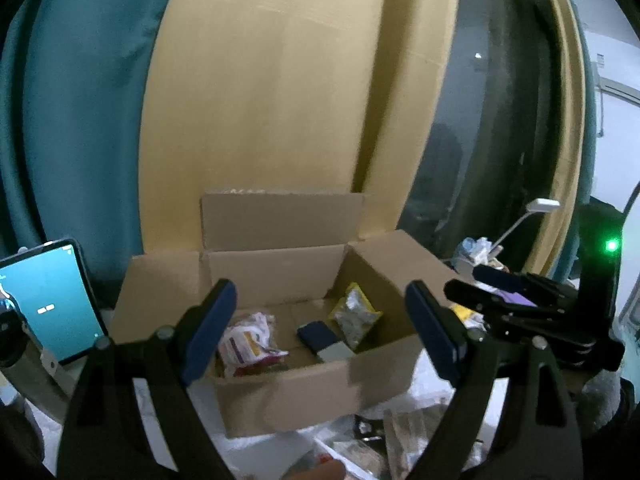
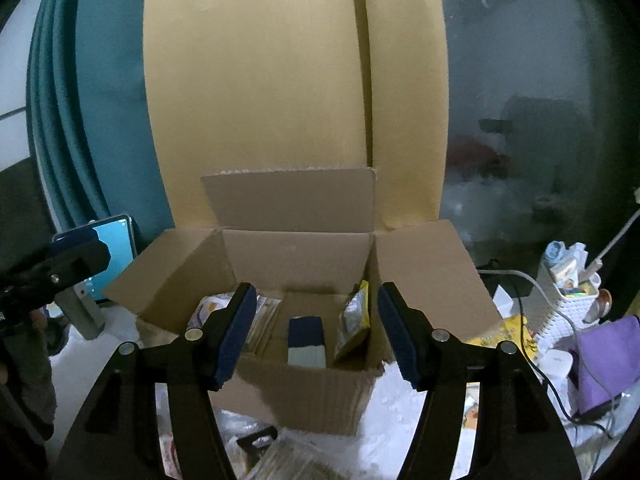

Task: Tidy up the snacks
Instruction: 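Withdraw both tools from the box toward the remaining snacks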

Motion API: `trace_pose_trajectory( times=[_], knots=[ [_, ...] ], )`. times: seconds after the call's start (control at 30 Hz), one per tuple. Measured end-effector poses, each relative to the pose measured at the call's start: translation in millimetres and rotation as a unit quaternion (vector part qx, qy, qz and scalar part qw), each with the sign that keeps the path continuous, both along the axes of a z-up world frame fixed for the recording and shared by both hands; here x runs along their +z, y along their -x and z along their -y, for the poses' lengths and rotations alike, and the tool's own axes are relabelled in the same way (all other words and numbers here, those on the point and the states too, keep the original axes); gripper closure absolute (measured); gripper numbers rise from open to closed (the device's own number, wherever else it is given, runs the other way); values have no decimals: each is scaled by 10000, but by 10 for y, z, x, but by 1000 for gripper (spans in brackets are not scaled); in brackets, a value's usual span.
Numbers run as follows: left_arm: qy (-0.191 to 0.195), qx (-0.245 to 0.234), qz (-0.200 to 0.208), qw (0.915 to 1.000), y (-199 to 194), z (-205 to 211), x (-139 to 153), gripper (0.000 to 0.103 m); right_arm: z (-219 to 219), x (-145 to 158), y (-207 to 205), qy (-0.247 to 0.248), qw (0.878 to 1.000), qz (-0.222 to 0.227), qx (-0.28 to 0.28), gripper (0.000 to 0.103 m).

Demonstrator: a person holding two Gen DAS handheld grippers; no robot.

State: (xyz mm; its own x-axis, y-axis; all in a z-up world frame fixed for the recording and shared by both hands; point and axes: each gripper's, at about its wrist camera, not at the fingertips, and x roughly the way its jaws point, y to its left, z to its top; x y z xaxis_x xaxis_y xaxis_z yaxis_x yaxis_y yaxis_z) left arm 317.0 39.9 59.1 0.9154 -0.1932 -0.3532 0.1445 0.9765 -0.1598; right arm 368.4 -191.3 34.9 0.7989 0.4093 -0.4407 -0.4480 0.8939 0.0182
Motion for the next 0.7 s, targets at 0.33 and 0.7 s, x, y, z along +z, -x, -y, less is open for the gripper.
trace_pose_trajectory(
  times=[0.33, 0.7],
  knots=[
    [-76, -140, 187, 9997, 503, 220, 63, 15, 189, 83, 474, -35, 9999, 146, -19, 37],
    [-44, -184, 82, 9998, 867, 398, -86, 15, 395, 28, 856, -42, 9999, 150, -21, 37]
  ],
)
